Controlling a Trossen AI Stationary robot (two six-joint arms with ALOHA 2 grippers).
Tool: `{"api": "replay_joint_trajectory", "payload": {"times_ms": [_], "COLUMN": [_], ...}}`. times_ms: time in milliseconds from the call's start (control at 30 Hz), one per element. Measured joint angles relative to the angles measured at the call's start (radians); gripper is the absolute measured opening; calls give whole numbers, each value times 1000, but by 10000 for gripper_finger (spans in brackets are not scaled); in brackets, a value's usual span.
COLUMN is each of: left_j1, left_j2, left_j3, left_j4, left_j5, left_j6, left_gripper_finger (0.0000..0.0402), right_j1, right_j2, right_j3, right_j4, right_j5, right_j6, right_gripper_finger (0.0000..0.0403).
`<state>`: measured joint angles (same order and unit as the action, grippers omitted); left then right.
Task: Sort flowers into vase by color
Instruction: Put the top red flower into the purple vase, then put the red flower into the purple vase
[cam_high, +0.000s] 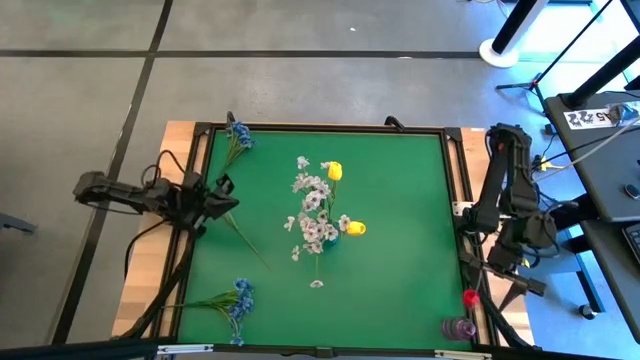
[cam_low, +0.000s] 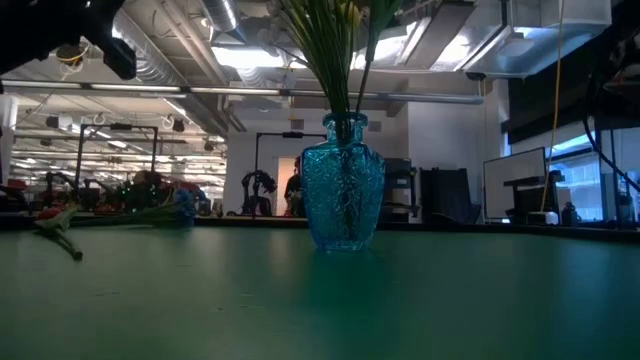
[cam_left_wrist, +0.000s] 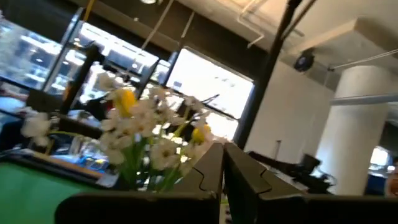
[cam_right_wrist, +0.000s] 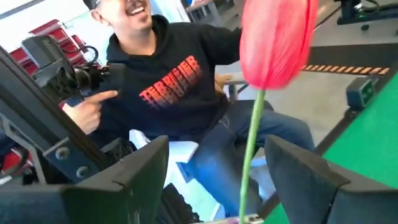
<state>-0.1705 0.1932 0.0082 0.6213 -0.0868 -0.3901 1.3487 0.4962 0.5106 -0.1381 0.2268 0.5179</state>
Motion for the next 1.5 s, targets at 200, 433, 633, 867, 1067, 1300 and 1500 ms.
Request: {"api": "replay_joint_trajectory", "payload": {"times_ms": [200, 433, 633, 867, 1067, 1300, 1500], "left_j1": [-44, -42, -40, -43, -88, -90, -62], "left_j2": [278, 507, 556, 686, 811, 920, 962], "left_j3": [0, 20, 272, 579, 582, 581, 580], "left_j4": [171, 121, -559, -1389, -1504, -1598, -1642], "left_j5": [-13, -229, -351, -449, -422, -372, -348], "left_j6": [0, -272, -462, -947, -1206, -1406, -1548], "left_gripper_finger": [10, 8, 1, 1, 0, 38, 117], "right_j1": [-1, -1, -1, -1, -1, -1, -1], "right_j2": [-119, -195, -176, -174, -171, -171, -171], "right_j3": [0, 75, 166, 180, 180, 180, 180], "right_j4": [-129, -269, -375, -392, -438, -448, -477], "right_j5": [121, 282, 406, 519, 575, 575, 574], "right_j6": [-4, -6, -64, -187, -212, -211, -179], "right_gripper_finger": [266, 266, 266, 266, 266, 266, 266]}}
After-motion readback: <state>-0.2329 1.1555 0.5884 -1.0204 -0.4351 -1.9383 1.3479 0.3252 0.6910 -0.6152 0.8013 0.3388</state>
